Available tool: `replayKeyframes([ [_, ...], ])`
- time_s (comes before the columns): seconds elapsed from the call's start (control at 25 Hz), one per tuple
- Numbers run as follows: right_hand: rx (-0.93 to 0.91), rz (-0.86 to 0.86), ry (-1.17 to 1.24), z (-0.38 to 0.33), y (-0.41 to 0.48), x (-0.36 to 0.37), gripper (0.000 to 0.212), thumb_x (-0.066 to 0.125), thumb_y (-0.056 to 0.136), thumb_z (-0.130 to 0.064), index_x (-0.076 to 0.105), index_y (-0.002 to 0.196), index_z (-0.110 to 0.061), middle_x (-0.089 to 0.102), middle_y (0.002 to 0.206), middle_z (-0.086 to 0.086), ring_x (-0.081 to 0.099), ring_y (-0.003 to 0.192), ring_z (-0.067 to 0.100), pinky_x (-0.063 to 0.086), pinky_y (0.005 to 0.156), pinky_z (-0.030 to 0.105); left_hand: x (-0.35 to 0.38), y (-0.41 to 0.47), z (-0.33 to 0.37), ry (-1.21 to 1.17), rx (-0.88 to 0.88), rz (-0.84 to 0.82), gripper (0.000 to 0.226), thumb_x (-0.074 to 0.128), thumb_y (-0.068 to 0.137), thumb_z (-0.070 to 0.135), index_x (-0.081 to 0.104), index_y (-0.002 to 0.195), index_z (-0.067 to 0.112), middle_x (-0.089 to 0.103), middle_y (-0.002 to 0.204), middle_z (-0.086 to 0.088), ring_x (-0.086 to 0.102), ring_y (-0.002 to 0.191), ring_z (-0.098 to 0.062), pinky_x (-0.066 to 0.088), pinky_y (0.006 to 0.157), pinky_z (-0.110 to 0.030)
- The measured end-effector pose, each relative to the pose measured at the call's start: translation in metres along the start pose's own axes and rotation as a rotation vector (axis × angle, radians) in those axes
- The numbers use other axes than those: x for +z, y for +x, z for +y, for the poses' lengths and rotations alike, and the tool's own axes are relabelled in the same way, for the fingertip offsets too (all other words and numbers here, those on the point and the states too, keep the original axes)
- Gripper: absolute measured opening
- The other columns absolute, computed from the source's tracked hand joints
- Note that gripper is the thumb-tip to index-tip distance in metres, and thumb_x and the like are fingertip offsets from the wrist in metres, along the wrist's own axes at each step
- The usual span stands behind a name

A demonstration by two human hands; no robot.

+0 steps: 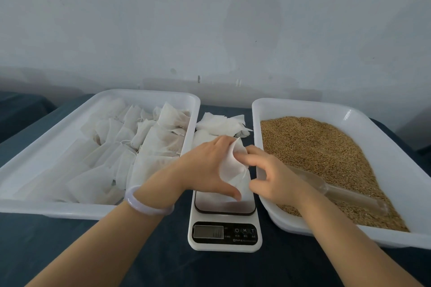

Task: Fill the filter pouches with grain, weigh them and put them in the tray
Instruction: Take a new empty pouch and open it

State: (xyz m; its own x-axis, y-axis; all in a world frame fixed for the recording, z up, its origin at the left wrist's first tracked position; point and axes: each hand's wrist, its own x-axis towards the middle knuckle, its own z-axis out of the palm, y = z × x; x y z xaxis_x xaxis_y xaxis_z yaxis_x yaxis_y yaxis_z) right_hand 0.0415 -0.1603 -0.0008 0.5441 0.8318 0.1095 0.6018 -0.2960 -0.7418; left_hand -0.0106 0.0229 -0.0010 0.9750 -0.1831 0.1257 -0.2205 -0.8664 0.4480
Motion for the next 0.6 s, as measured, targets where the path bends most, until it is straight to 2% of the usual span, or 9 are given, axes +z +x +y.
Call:
replayKeyframes([
  [0.04,0.003,0.002,-0.057,0.003,0.001,0.001,0.046,0.05,0.075,-0.002,0.059,0.113,-0.026,0.047,0.099,-0.023,0.049,0.09,-0.003,0.036,0.078,0.01,0.002,0.002,0.0,0.01,-0.005,0.013,0.07,0.08,0.07,0.032,0.039,0.123,0.01,0.051,0.115,0.003,0.05,0.105,-0.016,0.037,0.083,-0.021],
  [0.08,-0.021,0.026,-0.122,0.004,0.001,0.003,0.036,0.053,0.076,0.002,0.062,0.103,-0.02,0.047,0.098,-0.023,0.047,0.089,-0.003,0.034,0.078,0.01,0.003,0.003,0.0,-0.013,-0.014,0.038,0.051,0.073,0.077,0.021,0.042,0.114,0.008,0.053,0.104,0.004,0.052,0.098,-0.02,0.035,0.073,-0.019],
  [0.16,-0.114,0.179,-0.276,0.007,0.003,0.005,0.015,0.064,0.078,0.0,0.069,0.088,-0.01,0.051,0.099,-0.011,0.045,0.094,0.005,0.031,0.082,0.011,-0.001,0.003,-0.004,-0.105,-0.064,0.033,0.027,0.062,0.082,0.006,0.043,0.1,0.01,0.049,0.085,0.008,0.051,0.084,-0.021,0.032,0.061,-0.015],
  [0.24,-0.235,0.338,-0.338,0.006,0.003,0.006,0.005,0.075,0.075,-0.009,0.073,0.079,-0.011,0.052,0.098,-0.004,0.044,0.095,0.015,0.031,0.086,0.012,-0.006,0.001,-0.006,-0.274,-0.104,-0.035,0.02,0.06,0.083,0.0,0.047,0.092,0.011,0.052,0.081,0.006,0.052,0.078,-0.016,0.036,0.061,-0.014],
  [0.36,-0.382,0.465,-0.346,0.003,0.003,0.006,0.008,0.076,0.073,-0.021,0.074,0.074,-0.014,0.055,0.094,-0.002,0.042,0.093,0.012,0.033,0.087,0.014,-0.012,-0.003,-0.003,-0.509,-0.072,-0.121,0.024,0.062,0.083,-0.004,0.053,0.08,0.019,0.059,0.073,0.009,0.057,0.066,-0.003,0.04,0.061,-0.012],
  [0.48,-0.397,0.36,-0.281,0.003,0.002,0.007,0.011,0.076,0.073,-0.022,0.073,0.072,-0.011,0.065,0.088,-0.009,0.045,0.097,0.01,0.036,0.088,0.016,-0.013,-0.003,0.0,-0.53,-0.032,-0.214,0.019,0.067,0.076,0.011,0.054,0.075,0.025,0.054,0.065,0.016,0.05,0.06,0.001,0.037,0.059,-0.013],
  [0.6,-0.257,0.172,-0.173,0.005,0.001,0.008,0.007,0.078,0.073,-0.022,0.071,0.075,-0.02,0.063,0.1,-0.009,0.042,0.119,0.004,0.034,0.099,0.022,-0.013,-0.002,0.001,-0.509,-0.034,-0.243,0.01,0.062,0.069,0.022,0.054,0.073,0.026,0.053,0.065,0.017,0.048,0.062,-0.001,0.037,0.061,-0.017],
])
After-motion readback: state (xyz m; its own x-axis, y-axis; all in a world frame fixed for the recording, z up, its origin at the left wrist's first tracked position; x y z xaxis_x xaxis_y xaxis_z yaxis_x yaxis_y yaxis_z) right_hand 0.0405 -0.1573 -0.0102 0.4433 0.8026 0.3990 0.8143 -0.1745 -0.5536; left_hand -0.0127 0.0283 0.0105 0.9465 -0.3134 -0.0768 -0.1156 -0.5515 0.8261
